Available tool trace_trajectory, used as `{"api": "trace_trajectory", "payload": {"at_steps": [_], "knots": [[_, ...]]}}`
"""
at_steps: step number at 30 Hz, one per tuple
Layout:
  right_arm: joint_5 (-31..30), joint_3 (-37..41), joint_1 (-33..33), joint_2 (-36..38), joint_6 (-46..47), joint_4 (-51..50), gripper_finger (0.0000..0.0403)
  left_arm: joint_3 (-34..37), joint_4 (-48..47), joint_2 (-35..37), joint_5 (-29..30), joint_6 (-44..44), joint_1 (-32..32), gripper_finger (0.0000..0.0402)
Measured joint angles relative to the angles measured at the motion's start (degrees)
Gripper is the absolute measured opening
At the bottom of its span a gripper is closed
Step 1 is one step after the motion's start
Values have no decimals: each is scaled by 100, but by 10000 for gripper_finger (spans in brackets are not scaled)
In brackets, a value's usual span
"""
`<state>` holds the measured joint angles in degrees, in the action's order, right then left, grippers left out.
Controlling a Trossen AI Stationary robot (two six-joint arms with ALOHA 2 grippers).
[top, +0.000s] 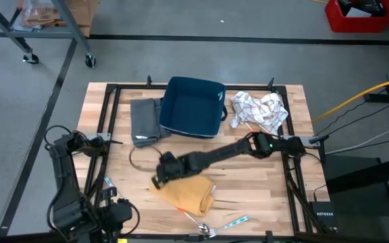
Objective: Fold towel
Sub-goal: Stack the yellow towel on the gray towel
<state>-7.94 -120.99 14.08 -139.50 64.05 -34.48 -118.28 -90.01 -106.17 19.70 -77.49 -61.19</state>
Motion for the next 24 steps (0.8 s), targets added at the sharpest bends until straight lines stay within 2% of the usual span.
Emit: {"api": "trace_trajectory", "payload": {"at_steps": [4,6,8,12,15,19,24], "knots": [[7,0,-327,0,9,447,133,0,0,-2,531,-13,-92,27],[240,0,-455,0,9,567,133,0,2,-1,748,85,-112,27],[813,0,-557,0,13,709,133,0,0,-2,945,154,-112,27],[2463,0,-610,0,3,927,133,0,-1,-4,1319,290,-110,27],[3066,0,-493,29,-138,922,133,0,-1,-29,1550,266,-89,27],[3149,0,-295,165,-316,897,133,0,0,-210,1857,320,-59,27],[3073,-70,-153,556,-570,886,133,2,0,-636,1876,552,42,27]]}}
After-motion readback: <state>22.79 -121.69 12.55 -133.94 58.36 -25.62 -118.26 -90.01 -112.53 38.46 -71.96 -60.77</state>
